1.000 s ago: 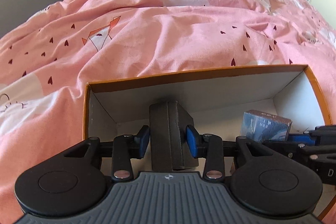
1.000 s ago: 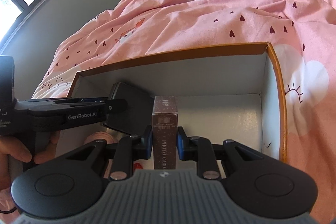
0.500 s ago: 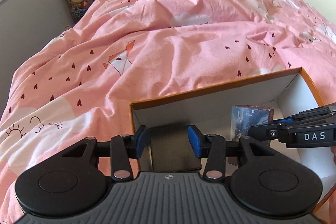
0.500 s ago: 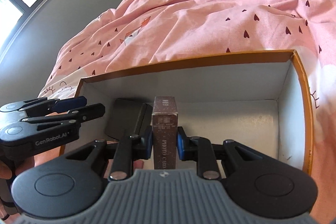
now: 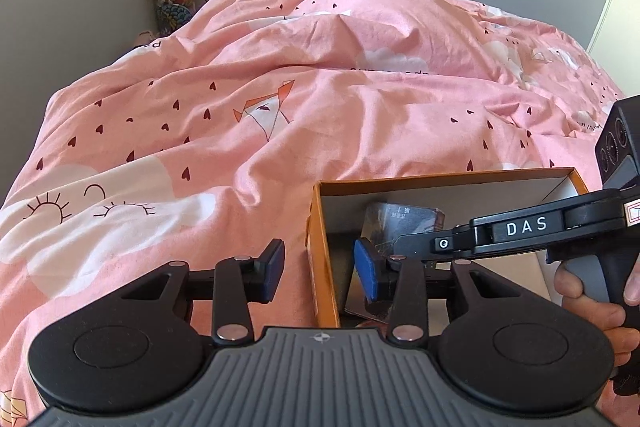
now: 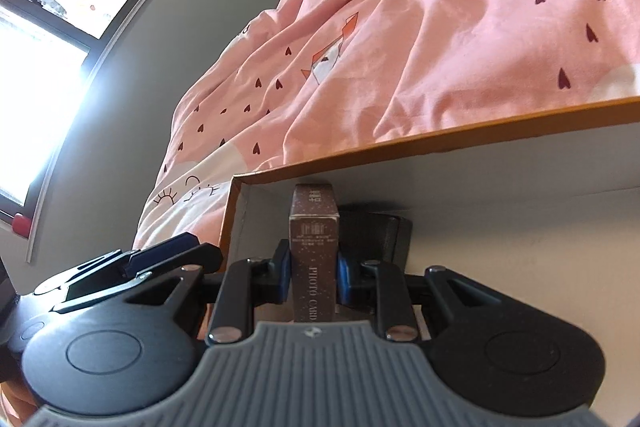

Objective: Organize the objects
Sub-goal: 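Lower both items into the box and open both tools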

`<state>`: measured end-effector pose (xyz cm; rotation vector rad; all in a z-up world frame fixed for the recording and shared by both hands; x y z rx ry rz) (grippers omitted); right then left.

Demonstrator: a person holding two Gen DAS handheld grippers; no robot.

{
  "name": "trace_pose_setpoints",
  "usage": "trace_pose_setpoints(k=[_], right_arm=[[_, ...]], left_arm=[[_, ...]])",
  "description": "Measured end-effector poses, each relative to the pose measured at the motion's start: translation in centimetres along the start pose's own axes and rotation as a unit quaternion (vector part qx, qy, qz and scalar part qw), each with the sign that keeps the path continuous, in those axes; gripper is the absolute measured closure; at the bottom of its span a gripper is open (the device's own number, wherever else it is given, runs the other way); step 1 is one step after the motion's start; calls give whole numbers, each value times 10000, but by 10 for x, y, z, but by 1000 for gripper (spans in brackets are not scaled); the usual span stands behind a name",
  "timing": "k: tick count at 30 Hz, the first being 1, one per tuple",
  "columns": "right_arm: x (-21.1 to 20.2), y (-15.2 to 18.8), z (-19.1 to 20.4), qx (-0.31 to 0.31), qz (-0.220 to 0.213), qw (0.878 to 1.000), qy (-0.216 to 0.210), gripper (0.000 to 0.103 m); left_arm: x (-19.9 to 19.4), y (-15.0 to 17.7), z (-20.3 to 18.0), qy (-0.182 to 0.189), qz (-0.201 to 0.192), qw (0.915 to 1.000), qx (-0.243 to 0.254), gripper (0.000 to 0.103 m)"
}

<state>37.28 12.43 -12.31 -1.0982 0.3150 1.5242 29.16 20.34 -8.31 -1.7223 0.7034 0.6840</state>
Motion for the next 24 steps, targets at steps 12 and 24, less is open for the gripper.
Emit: trace_pose_setpoints(k=[12, 24], right_arm=[[28, -9, -2, -93, -51, 9986, 521, 71], [30, -3, -17, 443, 196, 9963, 707, 57]], left_arm=[[1, 7, 10, 132, -30, 9996, -239, 62], [-1, 10, 11, 250, -21, 9990, -367, 67]])
Point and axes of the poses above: each gripper's, at about its wrist camera, not at the fingertips, and x roughly the way its jaws point, z to its left, y to its underside, the point moved 10 cm from there along x, roughly the way its jaws point, and after that the axes turned 13 degrees about y, right-handed, at the moved point
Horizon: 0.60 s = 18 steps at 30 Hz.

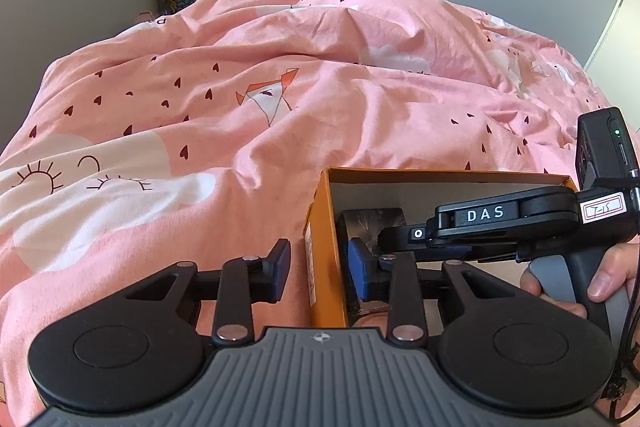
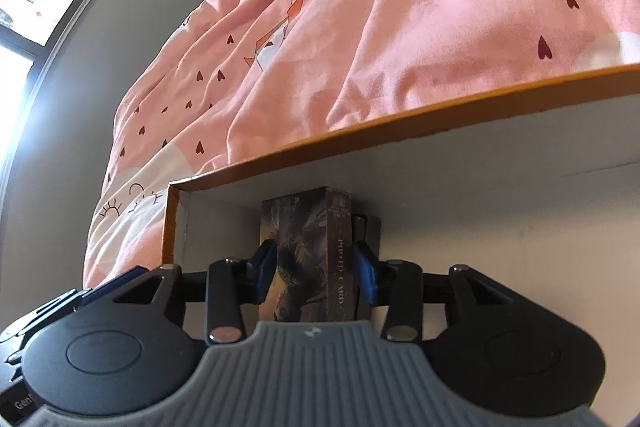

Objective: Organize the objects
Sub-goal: 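Lower both items into the box and open both tools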

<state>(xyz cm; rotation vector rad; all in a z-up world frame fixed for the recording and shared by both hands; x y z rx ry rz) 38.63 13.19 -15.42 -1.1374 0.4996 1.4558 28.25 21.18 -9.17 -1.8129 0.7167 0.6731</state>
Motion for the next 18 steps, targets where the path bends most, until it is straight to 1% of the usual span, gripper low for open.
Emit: trace_pose_setpoints(k=[2, 3, 4, 5, 6, 9, 13, 18], right_arm=[[-4, 2, -4, 233, 115, 9996, -84, 59], [-5, 3, -5, 285, 174, 9994, -94, 67], [-5, 4, -5, 271, 183, 9995, -29, 71], [-5, 5, -5, 215, 152, 9996, 51, 76], [-5, 6, -5, 184, 126, 9997, 98, 78], [0, 7, -4, 313, 208, 9993, 15, 80], [12, 12, 5, 442, 414, 9980, -187, 80], [5, 11, 9, 195, 249, 9994, -113, 79]], left_arm=[[1, 0, 0, 10, 13, 10000, -17, 69], [2, 0, 0, 13, 28, 10000, -18, 72], [3, 0, -1, 18, 47, 10000, -13, 74], [3, 1, -2, 30, 66, 10000, 0, 79], [4, 2, -3, 45, 88, 9999, 19, 84], [6, 4, -4, 80, 150, 9999, 22, 90], [7, 5, -3, 76, 176, 9998, -17, 92], [4, 4, -3, 169, 159, 9997, -77, 92]])
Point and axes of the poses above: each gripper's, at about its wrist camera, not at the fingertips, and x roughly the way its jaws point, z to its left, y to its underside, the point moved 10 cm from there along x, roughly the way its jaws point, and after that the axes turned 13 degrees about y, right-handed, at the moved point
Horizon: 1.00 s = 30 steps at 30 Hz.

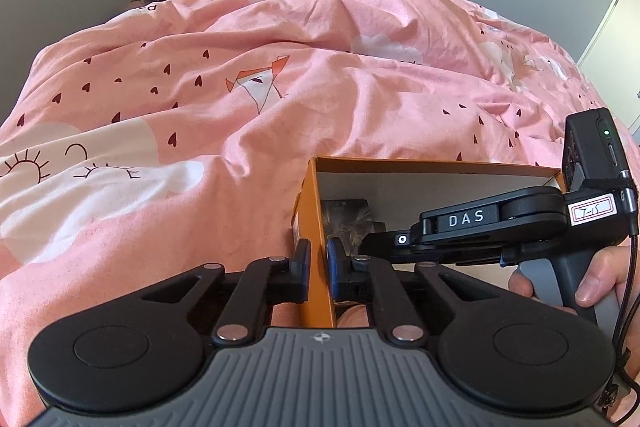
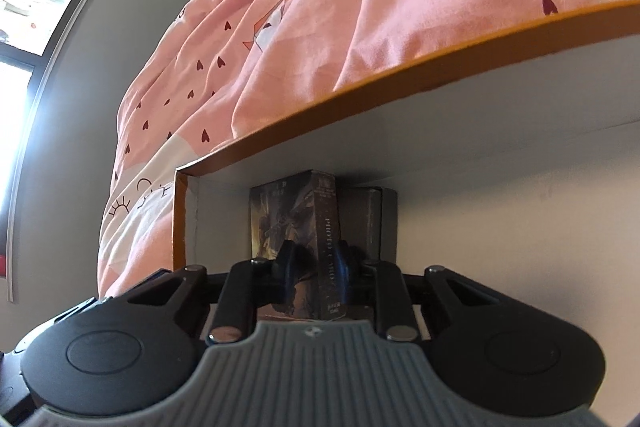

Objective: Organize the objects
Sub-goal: 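Lower both items into the box and open both tools, then withdraw both open tools up out of the orange box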

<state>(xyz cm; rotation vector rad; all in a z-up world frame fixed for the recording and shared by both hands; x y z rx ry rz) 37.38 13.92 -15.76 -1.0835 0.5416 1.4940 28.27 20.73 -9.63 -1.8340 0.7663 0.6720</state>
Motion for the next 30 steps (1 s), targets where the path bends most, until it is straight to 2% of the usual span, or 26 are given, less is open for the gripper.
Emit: trace_pose_setpoints(k=[4, 6, 10, 15, 23, 30], right_arm=[[-10, -12, -12, -125, -326, 9985, 411, 84], [-6, -15, -20, -213, -299, 9968, 711, 89], [7, -13, -29, -463, -299, 9913, 1191, 93], [14, -10, -18, -618, -286, 9921, 1055, 101], [15, -12, -13, -734, -288, 9914, 1048, 101], [-23, 0, 2, -1326, -824, 9809, 1161, 99]], left_arm=[[2, -2, 0, 11, -20, 10000, 10, 93], [4, -3, 0, 57, -22, 10000, -23, 96], [6, -3, -3, 29, -3, 10000, 41, 98], [8, -3, -3, 30, 23, 10000, 25, 98], [8, -3, -1, -3, -7, 10000, 1, 98], [-22, -2, -19, -154, -481, 9987, 75, 97]])
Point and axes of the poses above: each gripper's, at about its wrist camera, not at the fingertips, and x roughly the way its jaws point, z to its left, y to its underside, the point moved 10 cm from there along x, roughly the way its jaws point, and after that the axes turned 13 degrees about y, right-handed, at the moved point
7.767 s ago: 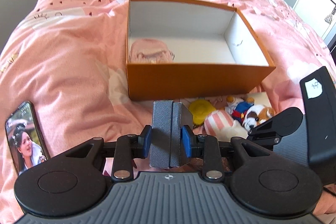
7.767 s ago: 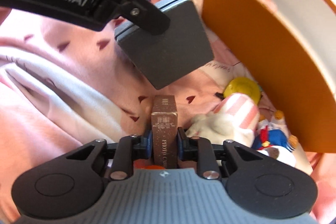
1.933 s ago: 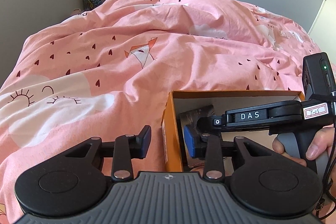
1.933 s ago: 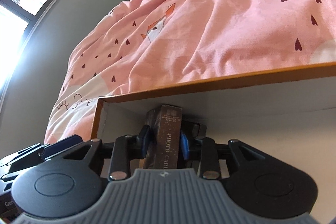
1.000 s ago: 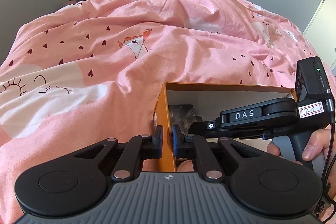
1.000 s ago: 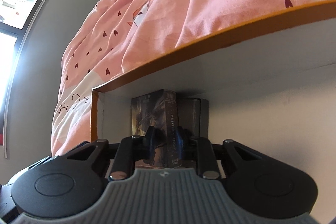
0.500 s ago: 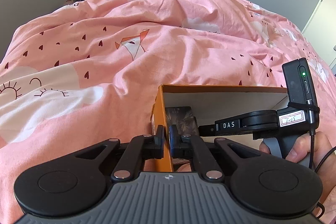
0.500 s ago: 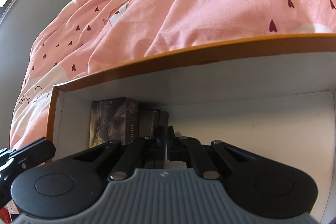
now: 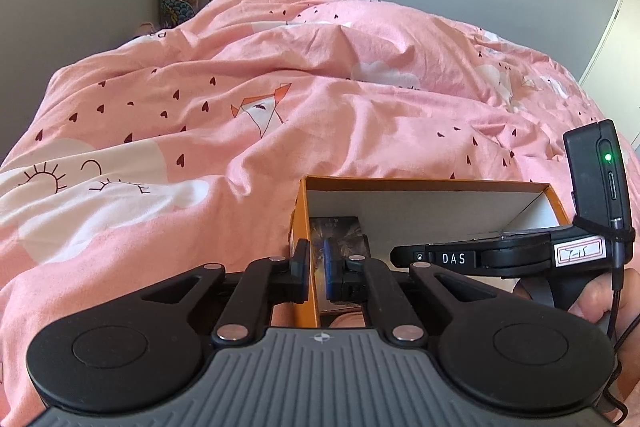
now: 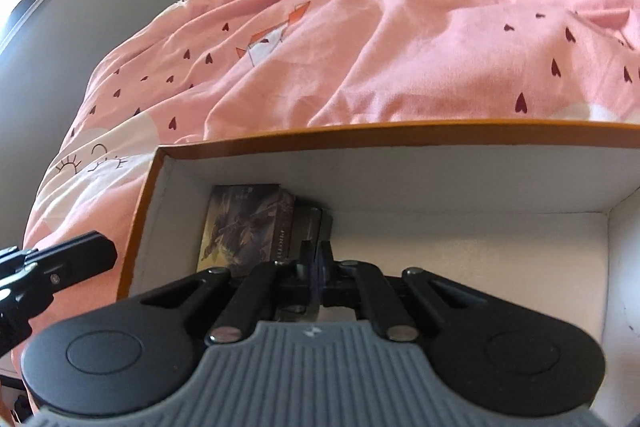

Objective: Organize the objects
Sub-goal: 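Withdraw both open tools up out of the orange box, then grasp the white striped-hat plush with the left tool while the right tool grasps the brown dog plush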

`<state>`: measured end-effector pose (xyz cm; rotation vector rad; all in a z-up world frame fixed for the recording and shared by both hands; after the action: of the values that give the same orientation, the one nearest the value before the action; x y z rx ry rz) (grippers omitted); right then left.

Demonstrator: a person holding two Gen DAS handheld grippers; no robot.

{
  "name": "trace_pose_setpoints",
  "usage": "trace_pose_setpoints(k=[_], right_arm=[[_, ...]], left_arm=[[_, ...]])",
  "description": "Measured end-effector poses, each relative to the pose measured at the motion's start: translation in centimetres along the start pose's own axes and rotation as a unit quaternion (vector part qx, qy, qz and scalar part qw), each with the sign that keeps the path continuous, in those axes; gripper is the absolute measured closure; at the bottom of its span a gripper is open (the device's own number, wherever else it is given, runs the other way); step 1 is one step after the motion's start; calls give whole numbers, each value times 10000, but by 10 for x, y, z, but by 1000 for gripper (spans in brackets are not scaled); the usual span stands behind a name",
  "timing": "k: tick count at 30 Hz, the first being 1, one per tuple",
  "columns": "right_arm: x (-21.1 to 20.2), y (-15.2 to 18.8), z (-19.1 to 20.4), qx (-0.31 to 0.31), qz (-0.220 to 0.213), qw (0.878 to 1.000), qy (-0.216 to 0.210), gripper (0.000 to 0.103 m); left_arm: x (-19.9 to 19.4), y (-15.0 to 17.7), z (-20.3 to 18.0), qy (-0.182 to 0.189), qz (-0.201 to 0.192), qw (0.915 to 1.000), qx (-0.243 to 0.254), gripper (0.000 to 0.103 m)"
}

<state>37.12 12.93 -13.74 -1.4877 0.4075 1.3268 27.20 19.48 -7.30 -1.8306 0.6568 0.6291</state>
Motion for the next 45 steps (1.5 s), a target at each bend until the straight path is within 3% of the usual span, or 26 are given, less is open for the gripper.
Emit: trace_pose_setpoints(k=[5, 10, 16, 24, 28, 31, 36, 42, 43, 45], right_arm=[[-12, 10, 10, -571, -100, 9980, 237, 99], [1, 22, 21, -472, 169, 9987, -7, 100], [0, 22, 24, -438, 71, 9990, 63, 101], [-65, 28, 26, -847, -561, 9948, 38, 99], [-110, 49, 24, -995, -850, 9914, -96, 99], [-142, 69, 16, -1004, -1142, 9883, -133, 91], [-179, 111, -1, -898, -1430, 9855, -134, 91], [-203, 162, -27, -925, -1753, 9796, 335, 91], [-206, 171, -31, -945, -1794, 9783, 423, 88], [-209, 186, -39, -955, -1794, 9774, 575, 68]], left_arm=[[-19, 5, -5, -161, -187, 9996, -107, 97], [-32, 16, 4, -244, -216, 9985, -450, 96], [-45, 32, 3, -271, -234, 9979, -543, 96], [-70, 56, -53, -38, -444, 9988, -192, 96], [-77, 73, -86, 230, -425, 9988, 43, 97], [-80, 87, -106, 464, -342, 9982, 169, 96], [-83, 111, -121, 626, -185, 9974, 313, 83], [-83, 135, -121, 753, 69, 9971, 123, 81], [-82, 140, -121, 762, 141, 9969, 121, 81], [-78, 149, -121, 799, 311, 9963, 65, 80]])
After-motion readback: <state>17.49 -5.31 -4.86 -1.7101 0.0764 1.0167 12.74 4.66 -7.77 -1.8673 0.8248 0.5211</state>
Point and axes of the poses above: each gripper's, at about its wrist camera, not at the fingertips, and x roughly the way its jaws point, z to its left, y to its underside, the point moved 10 cm from there along x, roughly the way its jaws point, and after that the axes turned 13 degrees about y, right-handed, at the moved point
